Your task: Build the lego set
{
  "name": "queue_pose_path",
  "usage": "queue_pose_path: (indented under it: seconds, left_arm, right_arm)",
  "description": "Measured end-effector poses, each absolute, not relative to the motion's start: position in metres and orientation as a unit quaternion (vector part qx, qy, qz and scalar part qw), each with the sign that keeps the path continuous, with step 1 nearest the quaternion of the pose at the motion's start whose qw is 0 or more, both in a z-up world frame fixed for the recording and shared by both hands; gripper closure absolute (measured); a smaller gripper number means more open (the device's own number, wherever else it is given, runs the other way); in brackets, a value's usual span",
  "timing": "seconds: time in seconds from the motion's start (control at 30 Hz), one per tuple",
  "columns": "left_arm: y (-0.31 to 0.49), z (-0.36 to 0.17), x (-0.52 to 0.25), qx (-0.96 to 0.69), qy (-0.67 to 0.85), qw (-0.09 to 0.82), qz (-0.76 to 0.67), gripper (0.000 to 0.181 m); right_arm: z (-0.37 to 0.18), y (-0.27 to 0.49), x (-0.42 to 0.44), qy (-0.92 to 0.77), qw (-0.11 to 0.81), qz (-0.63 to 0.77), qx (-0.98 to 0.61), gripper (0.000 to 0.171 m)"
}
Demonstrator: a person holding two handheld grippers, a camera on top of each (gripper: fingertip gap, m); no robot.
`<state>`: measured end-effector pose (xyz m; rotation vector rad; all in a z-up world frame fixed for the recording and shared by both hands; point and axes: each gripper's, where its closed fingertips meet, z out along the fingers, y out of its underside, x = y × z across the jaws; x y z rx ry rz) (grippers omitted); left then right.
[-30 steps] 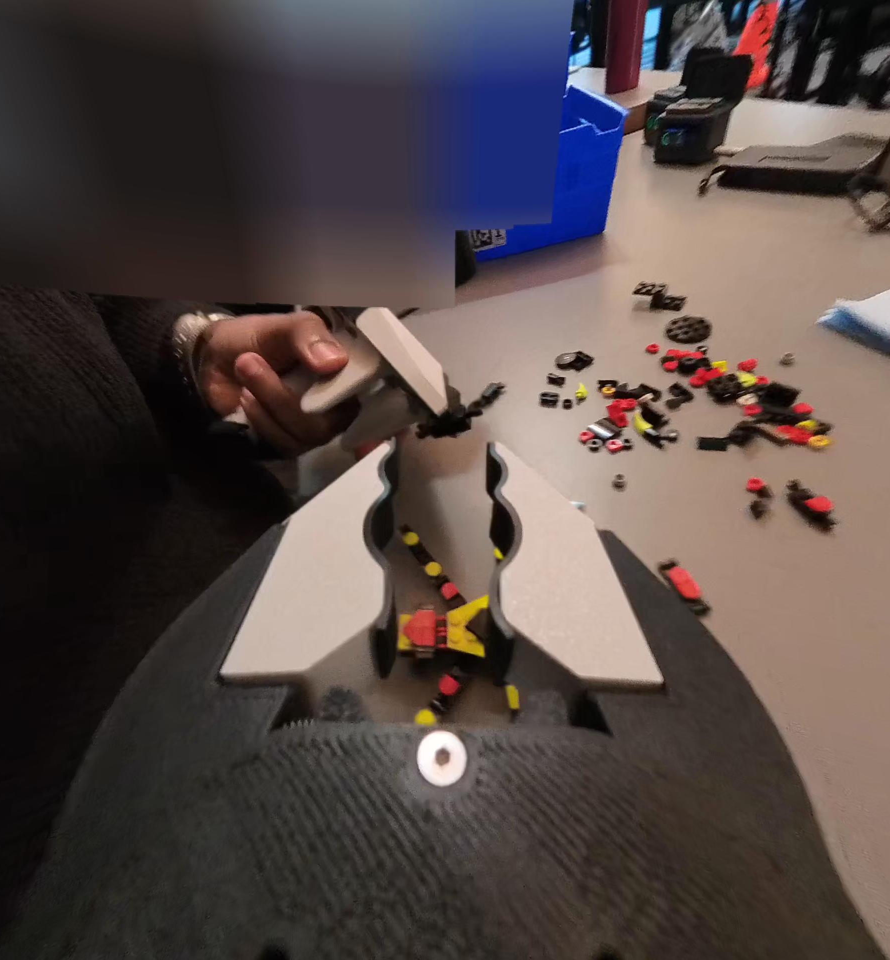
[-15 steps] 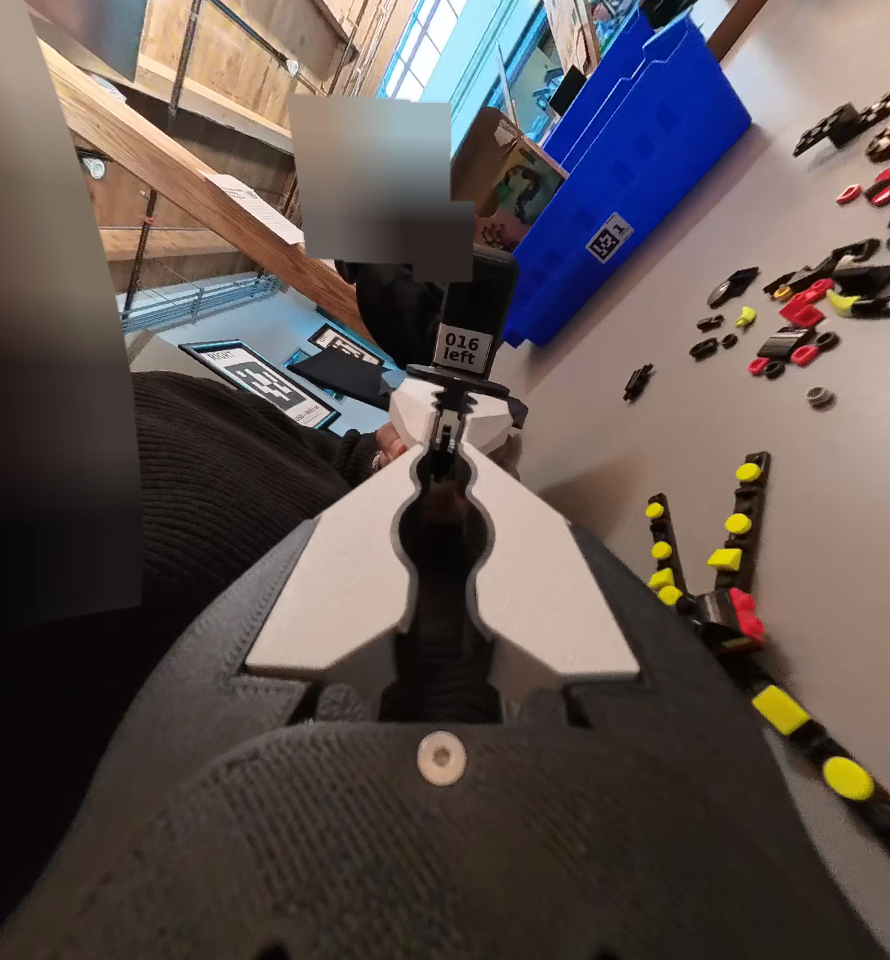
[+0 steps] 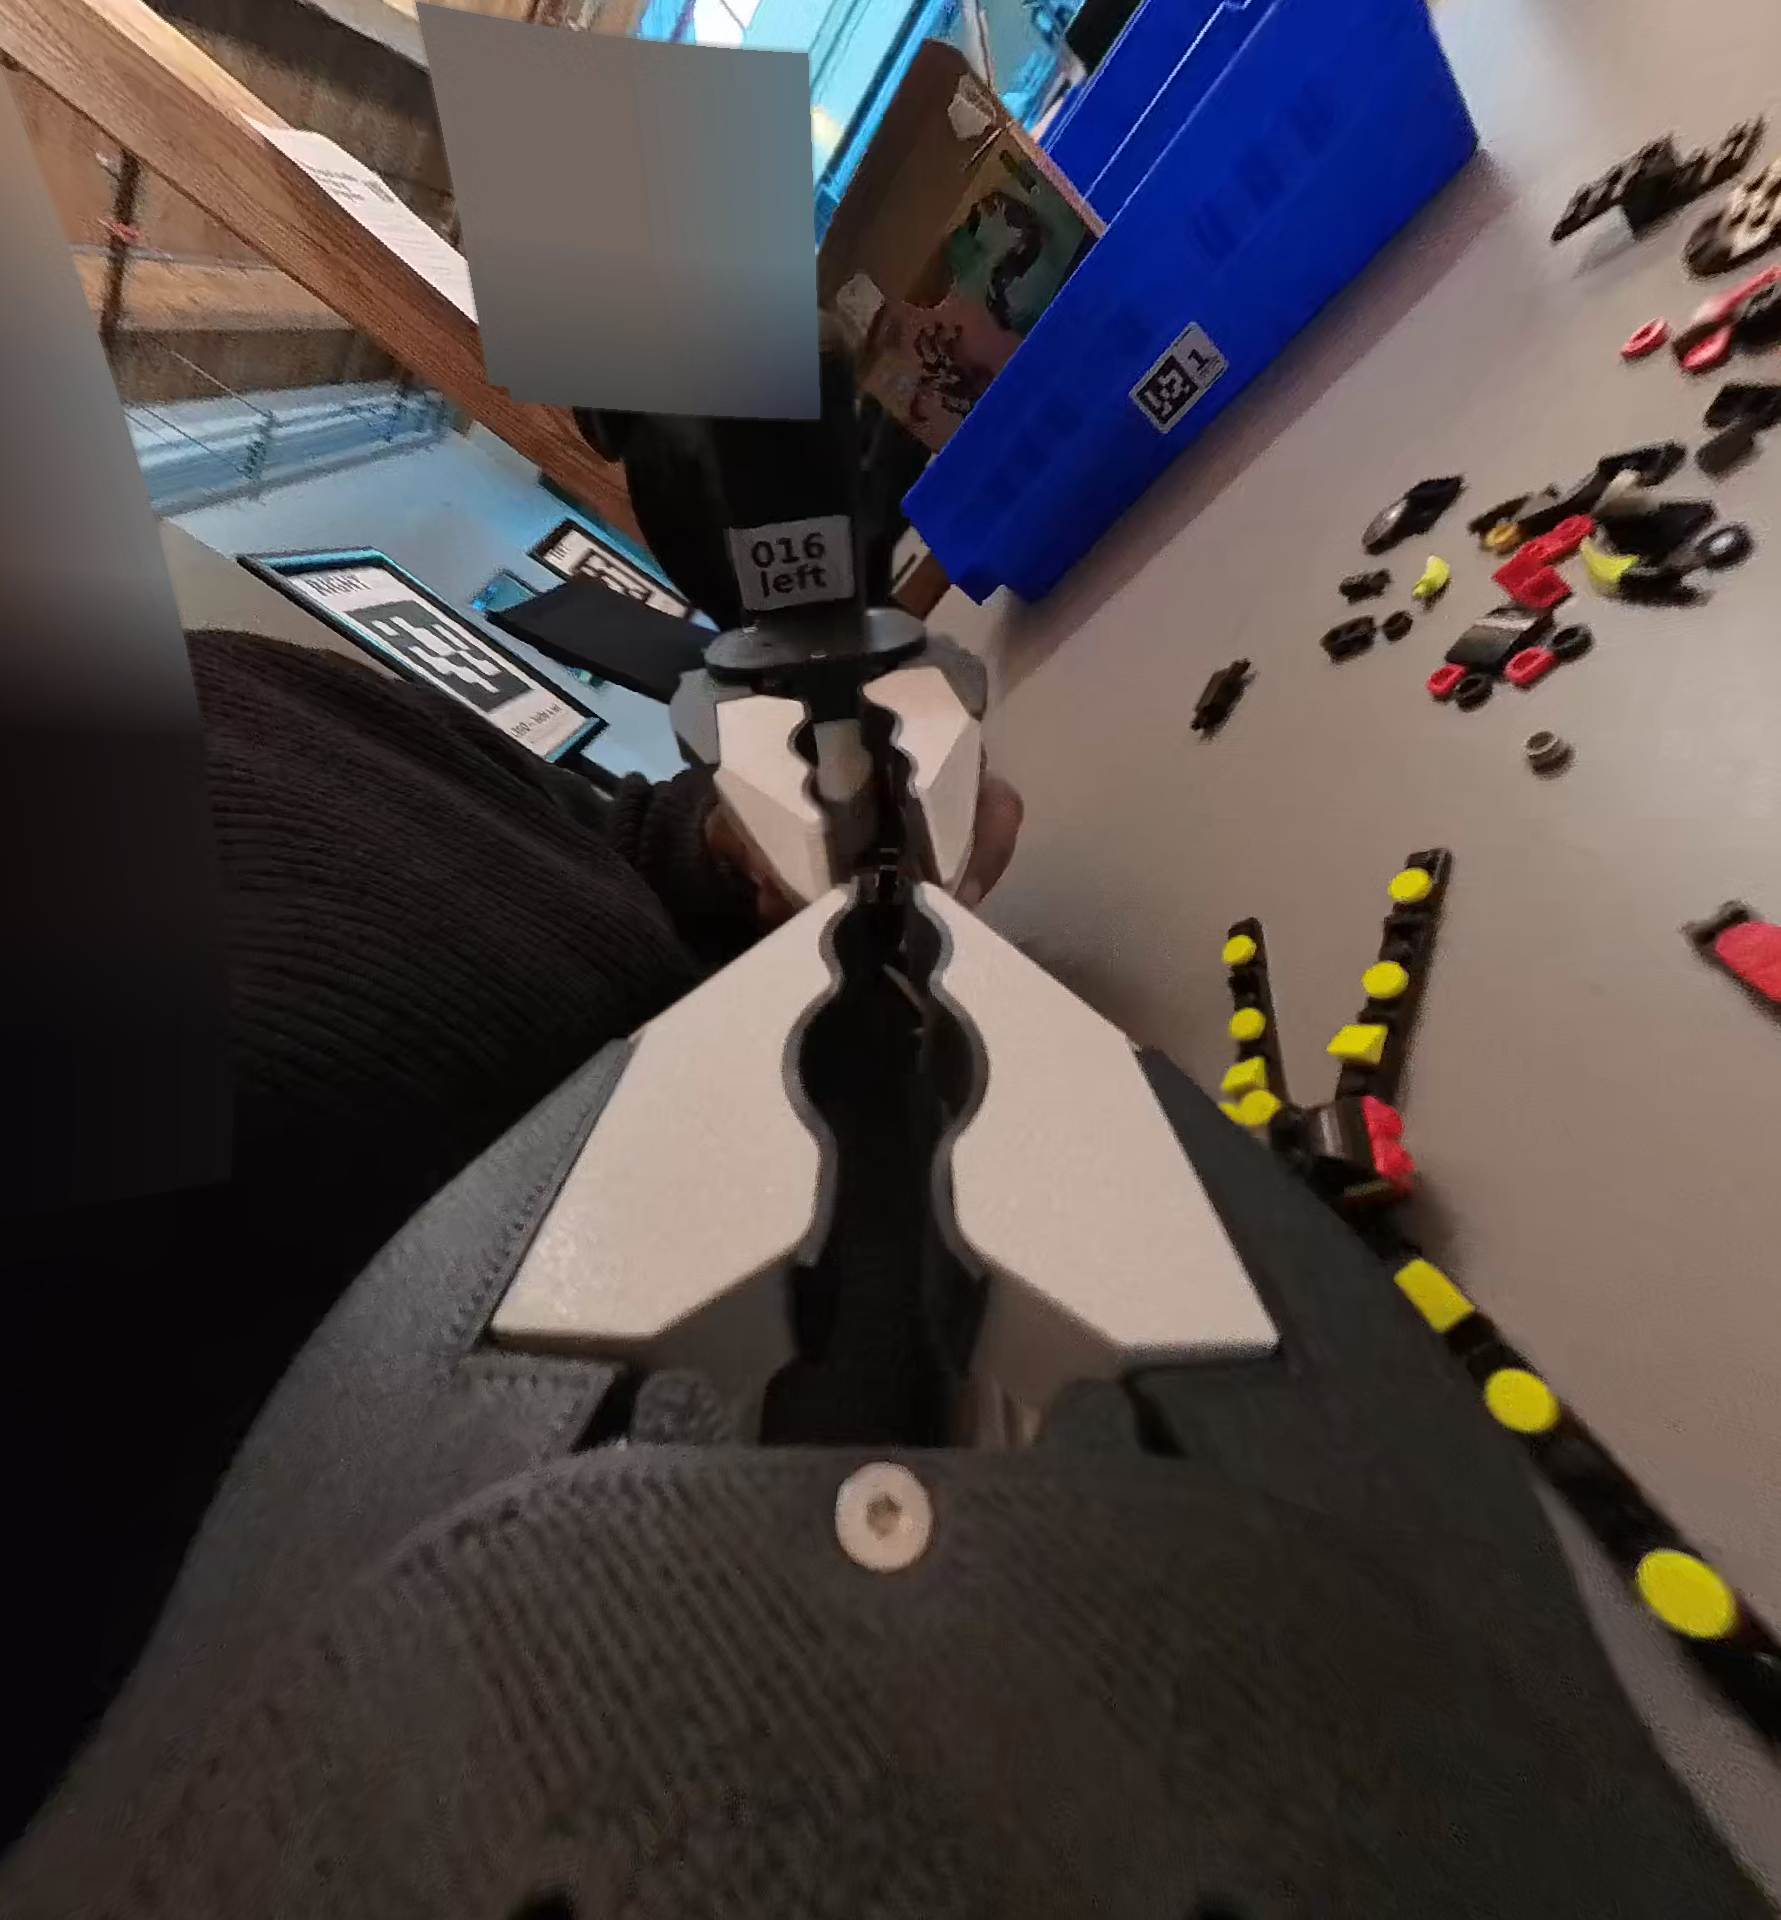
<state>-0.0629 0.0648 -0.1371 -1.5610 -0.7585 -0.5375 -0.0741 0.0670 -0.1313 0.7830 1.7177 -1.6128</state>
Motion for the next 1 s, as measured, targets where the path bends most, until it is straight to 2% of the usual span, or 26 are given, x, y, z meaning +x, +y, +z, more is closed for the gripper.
queue_pose_path:
  seconds: [0.13,0.27,0.37,0.43,0.5,0.6,0.77,0.87,1.0]
  left_arm:
    - [0.069,-0.142,-0.052,-0.747,-0.245,0.6,-0.147,0.144]
    - [0.074,-0.153,-0.042,-0.795,-0.184,0.573,-0.073,0.141]
    - [0.074,-0.158,-0.04,-0.807,-0.17,0.563,-0.051,0.147]
    - [0.073,-0.161,-0.041,-0.799,-0.205,0.557,-0.102,0.157]
    - [0.073,-0.156,-0.038,-0.765,-0.244,0.564,-0.194,0.152]
    - [0.068,-0.137,-0.048,-0.693,-0.29,0.604,-0.266,0.16]
    - [0.07,-0.151,-0.044,-0.727,-0.286,0.575,-0.244,0.162]
    - [0.072,-0.156,-0.041,-0.747,-0.27,0.565,-0.222,0.176]
    - [0.071,-0.157,-0.04,-0.751,-0.264,0.563,-0.221,0.177]
  right_arm:
    - [-0.138,0.068,-0.061,0.613,0.441,-0.574,0.317,0.166]
    - [-0.14,0.064,-0.051,0.601,0.485,-0.553,0.312,0.166]
    - [-0.141,0.066,-0.054,0.619,0.457,-0.56,0.307,0.166]
    - [-0.136,0.068,-0.059,0.634,0.418,-0.581,0.294,0.166]
    - [-0.135,0.069,-0.062,0.659,0.374,-0.59,0.278,0.166]
    - [-0.135,0.067,-0.061,0.693,0.321,-0.595,0.251,0.166]
    - [-0.136,0.062,-0.054,0.725,0.275,-0.595,0.212,0.165]
    - [-0.144,0.06,-0.053,0.753,0.238,-0.58,0.197,0.166]
    - [-0.144,0.059,-0.052,0.76,0.222,-0.582,0.185,0.166]
